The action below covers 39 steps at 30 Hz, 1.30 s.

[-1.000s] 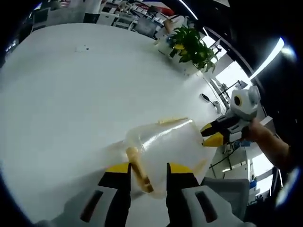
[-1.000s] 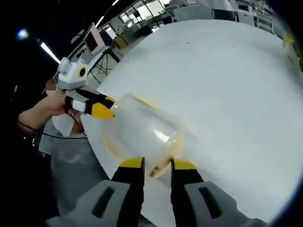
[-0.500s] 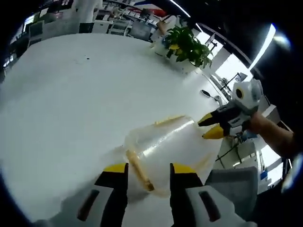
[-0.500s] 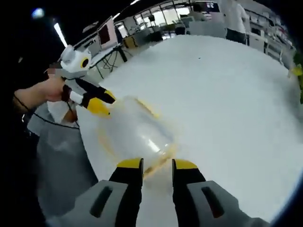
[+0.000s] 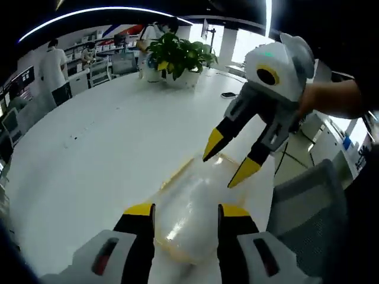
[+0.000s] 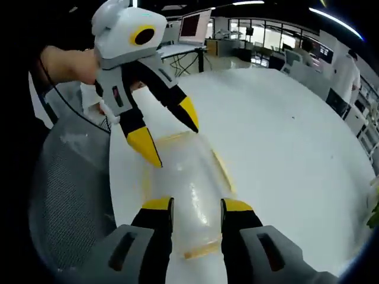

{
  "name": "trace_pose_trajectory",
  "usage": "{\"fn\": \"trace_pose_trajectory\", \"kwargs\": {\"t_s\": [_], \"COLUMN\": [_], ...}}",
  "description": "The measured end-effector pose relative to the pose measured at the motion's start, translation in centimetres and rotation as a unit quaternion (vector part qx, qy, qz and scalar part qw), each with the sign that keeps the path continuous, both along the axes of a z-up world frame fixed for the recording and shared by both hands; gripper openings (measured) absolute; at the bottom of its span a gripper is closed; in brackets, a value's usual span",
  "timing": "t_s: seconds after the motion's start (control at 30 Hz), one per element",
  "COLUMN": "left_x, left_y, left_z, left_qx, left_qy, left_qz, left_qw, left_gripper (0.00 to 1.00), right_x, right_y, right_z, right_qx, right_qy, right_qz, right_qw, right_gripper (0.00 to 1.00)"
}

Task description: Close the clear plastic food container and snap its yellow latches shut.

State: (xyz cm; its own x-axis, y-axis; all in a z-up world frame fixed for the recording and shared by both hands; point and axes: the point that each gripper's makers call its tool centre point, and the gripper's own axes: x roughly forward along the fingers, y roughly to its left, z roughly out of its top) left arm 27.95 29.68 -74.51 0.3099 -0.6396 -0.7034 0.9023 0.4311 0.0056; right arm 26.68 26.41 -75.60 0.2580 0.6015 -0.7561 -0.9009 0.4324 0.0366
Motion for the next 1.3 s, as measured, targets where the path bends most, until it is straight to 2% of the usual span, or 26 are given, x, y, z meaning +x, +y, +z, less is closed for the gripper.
{"fn": "trace_pose_trajectory", "kwargs": {"t_s": [0.2, 0.33, 0.5, 0.57, 0.67, 0.73, 0.8, 0.83, 0.97, 1.03, 1.13, 1.2, 1.3], "left_x": [-1.6, -1.9, -2.4, -2.9, -3.4, -3.6, -3.6, -3.8, -3.6, -3.7, -3.7, -3.8, -3.9], "left_y": [-1.5, -1.8, -1.8, -2.1, -2.4, -2.4, -2.3, -2.5, -2.7, -2.8, -3.0, -2.9, -2.7], "left_z": [-0.8, -0.3, -1.0, -1.0, -1.0, -1.7, -2.1, -2.2, -2.5, -2.8, -2.9, -3.2, -3.7], "left_qx": [0.019, 0.000, 0.023, 0.027, 0.047, 0.073, 0.095, 0.105, 0.134, 0.142, 0.147, 0.154, 0.163], "left_qy": [-0.011, 0.004, -0.010, -0.019, -0.052, -0.065, -0.082, -0.093, -0.122, -0.122, -0.126, -0.125, -0.119], "left_qz": [-0.045, -0.039, -0.059, -0.070, -0.101, -0.115, -0.131, -0.144, -0.161, -0.163, -0.165, -0.167, -0.168], "left_qw": [0.9988, 0.9992, 0.9979, 0.9970, 0.9925, 0.9885, 0.9833, 0.9796, 0.9702, 0.9686, 0.9672, 0.9657, 0.9650], "left_gripper": [0.35, 0.35, 0.36, 0.38, 0.41, 0.42, 0.43, 0.43, 0.43, 0.44, 0.44, 0.44, 0.43], "right_x": [0.9, 1.7, 2.4, 2.9, 3.4, 3.4, 3.4, 3.2, 3.8, 3.8, 4.0, 3.7, 3.5], "right_y": [1.0, 1.0, 0.8, 0.9, 0.8, 0.8, 0.8, 0.8, 0.5, 0.9, 1.3, 1.4, 1.5], "right_z": [0.1, 0.1, -0.5, -0.4, -0.7, -0.9, -1.0, -1.3, -2.0, -1.9, -1.9, -2.1, -2.1], "right_qx": [-0.004, -0.010, -0.030, -0.036, -0.044, -0.051, -0.053, -0.055, -0.089, -0.083, -0.087, -0.093, -0.102], "right_qy": [-0.009, -0.015, -0.006, -0.016, 0.002, 0.013, 0.032, 0.055, 0.067, 0.085, 0.090, 0.113, 0.120], "right_qz": [0.018, 0.023, 0.044, 0.057, 0.069, 0.081, 0.091, 0.095, 0.127, 0.132, 0.141, 0.148, 0.165], "right_qw": [0.9998, 0.9996, 0.9986, 0.9976, 0.9966, 0.9953, 0.9939, 0.9924, 0.9857, 0.9841, 0.9820, 0.9782, 0.9736], "right_gripper": [0.30, 0.29, 0.29, 0.29, 0.29, 0.31, 0.32, 0.33, 0.32, 0.32, 0.29, 0.27, 0.26]}}
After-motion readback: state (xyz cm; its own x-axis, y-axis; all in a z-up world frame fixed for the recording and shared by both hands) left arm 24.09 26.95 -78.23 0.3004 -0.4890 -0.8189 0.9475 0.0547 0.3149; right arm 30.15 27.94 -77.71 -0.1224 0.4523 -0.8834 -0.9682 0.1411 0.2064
